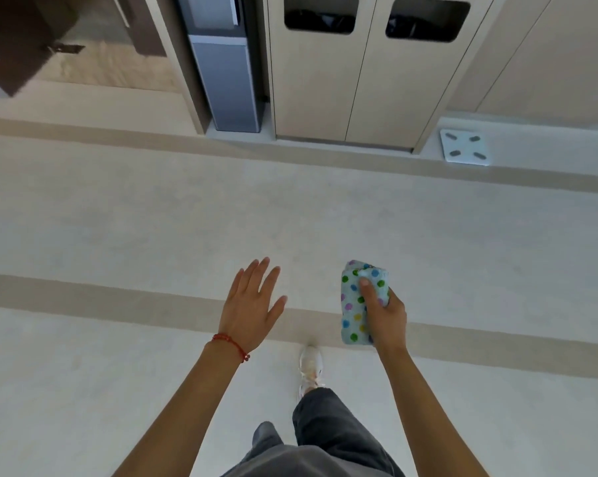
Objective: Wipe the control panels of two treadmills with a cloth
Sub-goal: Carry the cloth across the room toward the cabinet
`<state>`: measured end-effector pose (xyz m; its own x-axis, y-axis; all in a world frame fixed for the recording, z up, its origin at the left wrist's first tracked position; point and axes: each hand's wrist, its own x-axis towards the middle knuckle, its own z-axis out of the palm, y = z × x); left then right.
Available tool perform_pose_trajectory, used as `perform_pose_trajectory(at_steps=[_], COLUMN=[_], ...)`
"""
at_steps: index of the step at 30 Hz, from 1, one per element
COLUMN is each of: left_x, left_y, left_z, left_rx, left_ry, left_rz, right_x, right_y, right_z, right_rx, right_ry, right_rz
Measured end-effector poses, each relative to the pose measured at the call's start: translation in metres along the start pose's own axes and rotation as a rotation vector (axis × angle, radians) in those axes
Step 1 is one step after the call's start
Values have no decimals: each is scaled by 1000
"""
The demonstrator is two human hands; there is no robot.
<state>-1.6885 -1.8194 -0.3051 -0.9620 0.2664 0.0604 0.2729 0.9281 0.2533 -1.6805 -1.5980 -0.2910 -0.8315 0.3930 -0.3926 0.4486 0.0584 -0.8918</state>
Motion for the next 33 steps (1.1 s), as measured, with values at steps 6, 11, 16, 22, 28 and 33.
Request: perform_pose_trajectory(at_steps=[6, 11, 16, 22, 28, 33], left_x=[107, 183, 271, 421, 557, 644], left_y=[-14, -30, -55, -101, -141, -154], left_z=[-9, -13, -6, -3, -17, -18], left_rx=[-5, -3, -5, -4, 28, 13], left_ry=[39, 36, 38, 37, 16, 20], left_rz=[-29, -28, -3, 40, 80, 97], right_x=[92, 160, 235, 358, 456, 531], right_y=[-60, -100, -136, -206, -274, -313], right_z=[22, 41, 69, 122, 162, 183], right_rx=[-38, -52, -40, -10, 27, 14], right_ry=[-40, -50, -33, 24, 55, 63], right_rz=[-48, -54, -53, -56, -45, -46])
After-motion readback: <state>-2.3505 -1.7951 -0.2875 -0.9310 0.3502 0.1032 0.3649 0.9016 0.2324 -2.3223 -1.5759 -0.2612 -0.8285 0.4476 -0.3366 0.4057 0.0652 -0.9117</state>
